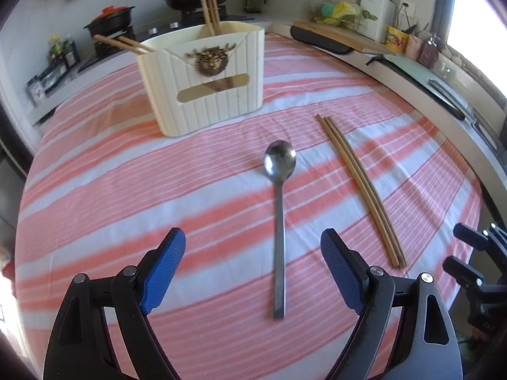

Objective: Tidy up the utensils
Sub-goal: 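Close the left tool on the remaining spoon while the right tool grasps a chopstick, then lift the spoon and chopstick and carry them over the cream holder with both tools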

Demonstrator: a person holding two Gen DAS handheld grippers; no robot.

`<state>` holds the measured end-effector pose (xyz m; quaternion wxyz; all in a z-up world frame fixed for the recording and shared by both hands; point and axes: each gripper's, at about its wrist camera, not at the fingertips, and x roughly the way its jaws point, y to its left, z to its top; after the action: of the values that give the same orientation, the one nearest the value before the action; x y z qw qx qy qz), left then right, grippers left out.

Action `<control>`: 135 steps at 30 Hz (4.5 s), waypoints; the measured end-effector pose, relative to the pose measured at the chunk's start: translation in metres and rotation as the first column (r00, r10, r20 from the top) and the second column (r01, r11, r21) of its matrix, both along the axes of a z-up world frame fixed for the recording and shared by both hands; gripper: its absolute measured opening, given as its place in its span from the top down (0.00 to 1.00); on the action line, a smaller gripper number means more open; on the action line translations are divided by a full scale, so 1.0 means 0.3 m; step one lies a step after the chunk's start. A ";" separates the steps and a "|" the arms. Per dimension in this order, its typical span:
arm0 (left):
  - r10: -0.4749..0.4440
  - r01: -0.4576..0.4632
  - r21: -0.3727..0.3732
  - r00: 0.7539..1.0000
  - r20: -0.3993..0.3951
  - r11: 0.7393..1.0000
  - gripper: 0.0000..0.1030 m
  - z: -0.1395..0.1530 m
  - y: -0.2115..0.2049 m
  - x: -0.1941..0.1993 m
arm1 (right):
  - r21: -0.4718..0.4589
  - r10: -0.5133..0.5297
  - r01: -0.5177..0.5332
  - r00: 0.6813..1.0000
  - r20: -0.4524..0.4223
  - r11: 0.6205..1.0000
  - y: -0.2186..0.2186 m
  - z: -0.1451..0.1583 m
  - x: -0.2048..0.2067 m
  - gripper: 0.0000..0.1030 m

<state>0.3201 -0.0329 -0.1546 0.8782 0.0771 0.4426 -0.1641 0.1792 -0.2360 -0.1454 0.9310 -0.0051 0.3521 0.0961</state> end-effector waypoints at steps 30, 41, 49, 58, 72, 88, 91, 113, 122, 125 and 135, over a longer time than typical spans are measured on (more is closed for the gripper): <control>0.267 -0.270 0.099 0.963 0.044 0.958 0.11 -0.151 -0.059 0.062 | 0.098 -0.011 0.041 0.957 -0.290 0.994 -0.003 -0.093 0.470 0.84; 0.260 -0.275 0.197 0.960 0.101 0.941 0.10 -0.136 0.033 -0.026 | -0.191 -0.022 -0.035 0.958 -0.286 0.981 0.055 -0.078 0.423 0.91; 0.180 -0.178 0.096 0.983 -0.018 0.979 0.11 -0.144 0.126 -0.014 | -0.176 0.034 -0.094 0.948 -0.318 0.980 0.017 -0.077 0.439 0.88; 0.067 -0.062 0.080 0.995 -0.074 0.995 0.11 -0.131 0.034 0.145 | -0.144 0.069 -0.128 0.932 -0.357 0.981 0.013 -0.076 0.581 0.87; 0.095 -0.096 -0.017 0.993 -0.073 0.995 0.65 -0.130 -0.065 0.273 | -0.060 0.064 -0.094 0.921 -0.383 0.994 0.030 -0.088 0.880 0.93; 0.112 -0.063 -0.221 0.970 0.215 0.973 0.65 0.213 0.126 -0.045 | 0.102 0.120 -0.120 0.993 0.001 0.988 -0.055 0.309 0.540 0.93; 0.132 -0.067 -0.257 0.960 0.246 0.964 0.65 0.257 0.145 -0.096 | 0.102 0.122 -0.129 0.990 0.075 0.986 -0.056 0.369 0.457 0.93; 0.167 -0.064 -0.323 0.938 0.302 0.944 0.65 0.383 0.205 -0.187 | 0.104 0.113 -0.141 0.964 0.240 0.984 -0.056 0.522 0.331 0.93; 0.170 -0.065 -0.344 0.943 0.285 0.937 0.66 0.390 0.218 -0.174 | 0.111 0.120 -0.150 0.963 0.240 0.982 -0.046 0.522 0.347 0.93; 0.165 -0.058 -0.350 0.945 0.284 0.935 0.66 0.399 0.222 -0.168 | 0.110 0.123 -0.152 0.965 0.232 0.982 -0.035 0.519 0.358 0.93; 0.162 -0.053 -0.354 0.944 0.288 0.934 0.66 0.453 0.237 -0.133 | 0.107 0.147 -0.176 0.961 0.234 0.978 -0.013 0.544 0.391 0.93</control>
<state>0.2802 0.0381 -0.0187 0.9448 -0.0757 0.2665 -0.1751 0.2966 -0.2400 0.0179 0.9523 0.0146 0.2359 0.1930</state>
